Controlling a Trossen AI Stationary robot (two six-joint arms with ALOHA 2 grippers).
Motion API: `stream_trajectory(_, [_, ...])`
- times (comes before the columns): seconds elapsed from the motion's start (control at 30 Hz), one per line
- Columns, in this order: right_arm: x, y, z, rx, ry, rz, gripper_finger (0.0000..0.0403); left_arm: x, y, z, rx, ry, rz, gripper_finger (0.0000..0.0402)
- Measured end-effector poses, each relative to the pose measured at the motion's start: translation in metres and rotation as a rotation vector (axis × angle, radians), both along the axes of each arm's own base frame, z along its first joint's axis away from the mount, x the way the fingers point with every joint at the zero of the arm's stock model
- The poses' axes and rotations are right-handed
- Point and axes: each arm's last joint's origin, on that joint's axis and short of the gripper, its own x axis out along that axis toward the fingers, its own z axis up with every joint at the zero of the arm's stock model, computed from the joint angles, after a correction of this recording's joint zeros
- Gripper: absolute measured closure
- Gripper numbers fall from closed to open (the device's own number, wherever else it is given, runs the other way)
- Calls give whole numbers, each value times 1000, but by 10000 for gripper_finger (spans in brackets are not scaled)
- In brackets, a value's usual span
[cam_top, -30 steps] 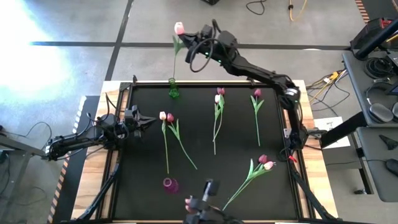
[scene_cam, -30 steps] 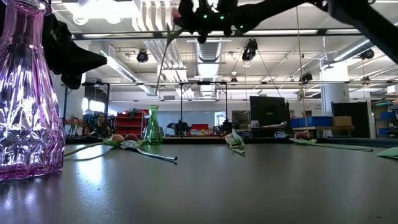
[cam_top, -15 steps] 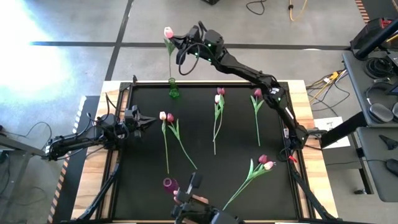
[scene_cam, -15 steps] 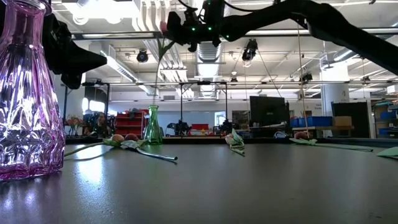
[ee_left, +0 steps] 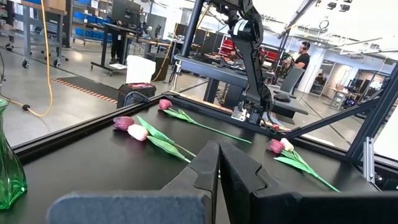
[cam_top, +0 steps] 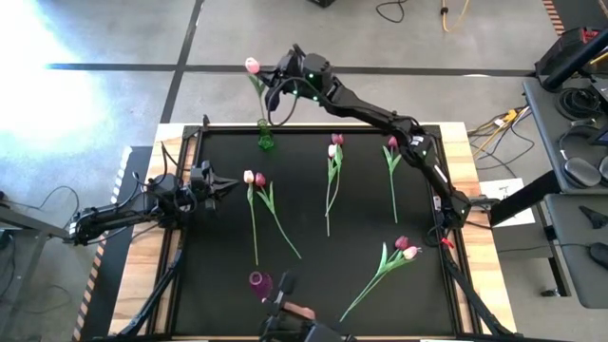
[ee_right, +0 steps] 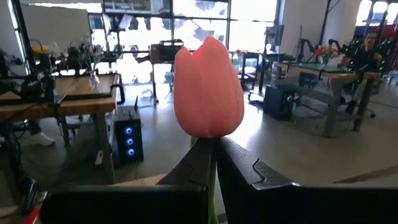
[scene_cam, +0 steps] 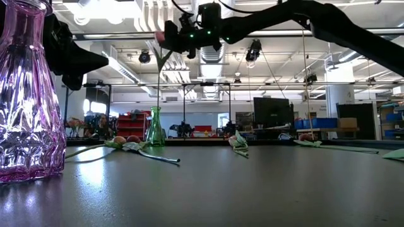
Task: Sort flowers into vase by color
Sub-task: Put the top right pink tulip into the green vase
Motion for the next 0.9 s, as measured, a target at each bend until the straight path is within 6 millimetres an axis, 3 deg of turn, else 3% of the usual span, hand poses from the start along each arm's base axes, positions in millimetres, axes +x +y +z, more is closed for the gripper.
stream_trajectory(0.33, [7,3,-28,119,148,9,390,0,0,0,0,0,0,402])
stream_trajectory(0.57, [6,9,-26,129,190,-8,386,0,0,0,0,0,0,402])
stream_trajectory(0.9, [-1,17,-16,192,275,-21,279,0,0,0,0,0,0,402])
